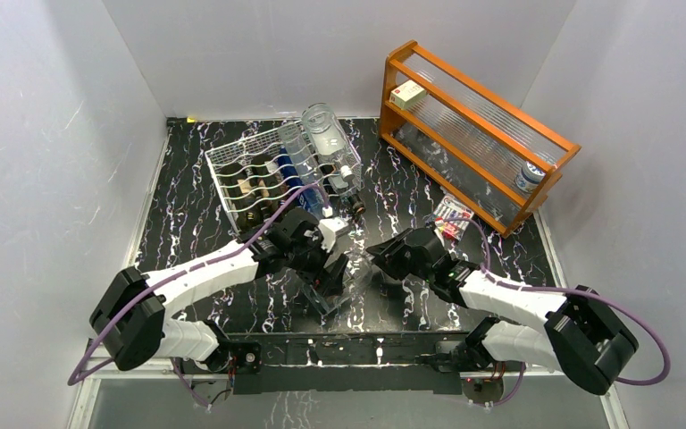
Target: Put the wine bottle on the wine rack
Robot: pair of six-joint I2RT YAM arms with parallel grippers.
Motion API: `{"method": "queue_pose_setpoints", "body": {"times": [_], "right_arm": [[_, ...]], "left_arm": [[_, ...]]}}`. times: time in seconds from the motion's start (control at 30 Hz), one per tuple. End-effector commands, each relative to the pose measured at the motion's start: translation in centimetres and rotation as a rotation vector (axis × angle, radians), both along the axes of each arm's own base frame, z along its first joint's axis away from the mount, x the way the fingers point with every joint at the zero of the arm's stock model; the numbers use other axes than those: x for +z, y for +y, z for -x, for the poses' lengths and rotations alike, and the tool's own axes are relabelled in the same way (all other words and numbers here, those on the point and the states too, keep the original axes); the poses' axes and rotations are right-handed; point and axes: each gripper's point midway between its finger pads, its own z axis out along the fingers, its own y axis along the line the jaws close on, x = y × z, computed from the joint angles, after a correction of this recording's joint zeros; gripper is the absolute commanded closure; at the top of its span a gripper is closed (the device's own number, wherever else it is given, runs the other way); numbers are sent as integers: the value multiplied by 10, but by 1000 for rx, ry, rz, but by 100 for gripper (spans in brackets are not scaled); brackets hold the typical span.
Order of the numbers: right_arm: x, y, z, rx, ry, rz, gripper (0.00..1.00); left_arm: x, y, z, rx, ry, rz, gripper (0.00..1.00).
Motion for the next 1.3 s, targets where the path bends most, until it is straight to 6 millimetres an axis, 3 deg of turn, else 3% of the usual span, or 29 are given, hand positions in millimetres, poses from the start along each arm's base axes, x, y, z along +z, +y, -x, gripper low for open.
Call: {"method": "queue_pose_setpoints", "body": {"times": [0.0,0.4,0.83,0.97,1.1,1.27], "right_arm": [[23,15,-6,-79,83,-191,99],[-13,11,3,-135,240,-188,85],[-22,-1,15,-133,271,-120,31],[-16,-15,15,-137,219,-51,25],[6,-31,9,-115,74,56,24],[56,-41,-6,80,-291,287,30]], "left_arm": [[-9,12,-7,19,-25,-75,10],[-29,21,-14,10,-36,-176,24],[-38,30,-23,26,-40,-268,29],[-38,32,-23,27,-45,-279,30],[-37,34,-27,29,-64,-293,31],[-36,39,-32,35,-91,-321,32]]}}
